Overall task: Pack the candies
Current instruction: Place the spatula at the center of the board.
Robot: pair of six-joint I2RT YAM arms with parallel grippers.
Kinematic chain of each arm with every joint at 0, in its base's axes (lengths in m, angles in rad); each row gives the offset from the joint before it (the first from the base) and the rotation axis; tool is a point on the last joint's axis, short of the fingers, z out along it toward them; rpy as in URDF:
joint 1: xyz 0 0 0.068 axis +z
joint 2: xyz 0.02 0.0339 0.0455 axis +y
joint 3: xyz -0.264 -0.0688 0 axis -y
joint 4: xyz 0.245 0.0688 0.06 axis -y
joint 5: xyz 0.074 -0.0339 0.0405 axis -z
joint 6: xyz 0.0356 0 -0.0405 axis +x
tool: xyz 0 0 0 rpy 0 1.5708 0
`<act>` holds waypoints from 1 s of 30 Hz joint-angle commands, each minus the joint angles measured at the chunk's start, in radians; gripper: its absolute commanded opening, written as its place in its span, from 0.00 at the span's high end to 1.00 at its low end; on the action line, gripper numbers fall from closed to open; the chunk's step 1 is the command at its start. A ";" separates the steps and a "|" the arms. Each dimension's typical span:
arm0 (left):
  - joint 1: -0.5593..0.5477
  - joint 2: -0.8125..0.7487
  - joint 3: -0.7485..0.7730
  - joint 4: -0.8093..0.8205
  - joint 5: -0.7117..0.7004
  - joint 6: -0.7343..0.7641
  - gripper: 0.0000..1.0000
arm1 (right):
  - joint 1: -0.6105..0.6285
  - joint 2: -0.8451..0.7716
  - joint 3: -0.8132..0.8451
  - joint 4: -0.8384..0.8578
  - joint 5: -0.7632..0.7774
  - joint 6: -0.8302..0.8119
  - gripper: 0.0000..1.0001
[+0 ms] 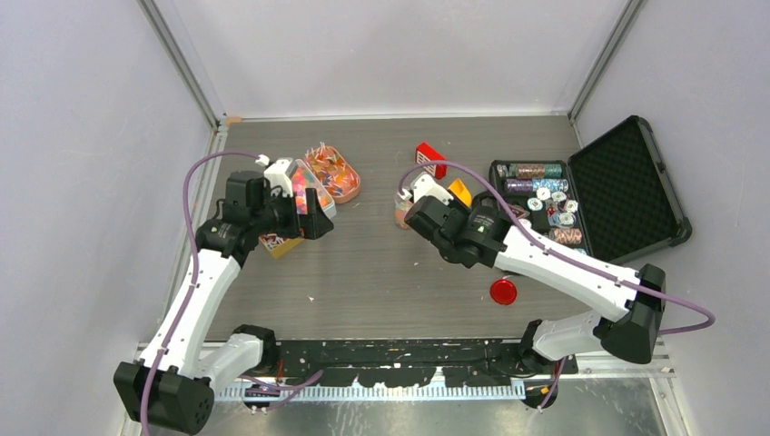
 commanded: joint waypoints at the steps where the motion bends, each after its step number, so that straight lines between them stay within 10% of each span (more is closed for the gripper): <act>1: -0.001 -0.022 -0.002 0.011 -0.006 0.017 0.00 | -0.099 0.013 -0.076 0.209 -0.056 0.196 1.00; 15: 0.000 -0.021 -0.001 0.009 -0.016 0.023 0.00 | -0.199 0.154 -0.279 0.568 -0.155 0.320 1.00; 30: -0.001 -0.007 0.004 0.004 -0.016 0.023 0.00 | -0.205 0.206 -0.360 0.592 -0.180 0.450 0.75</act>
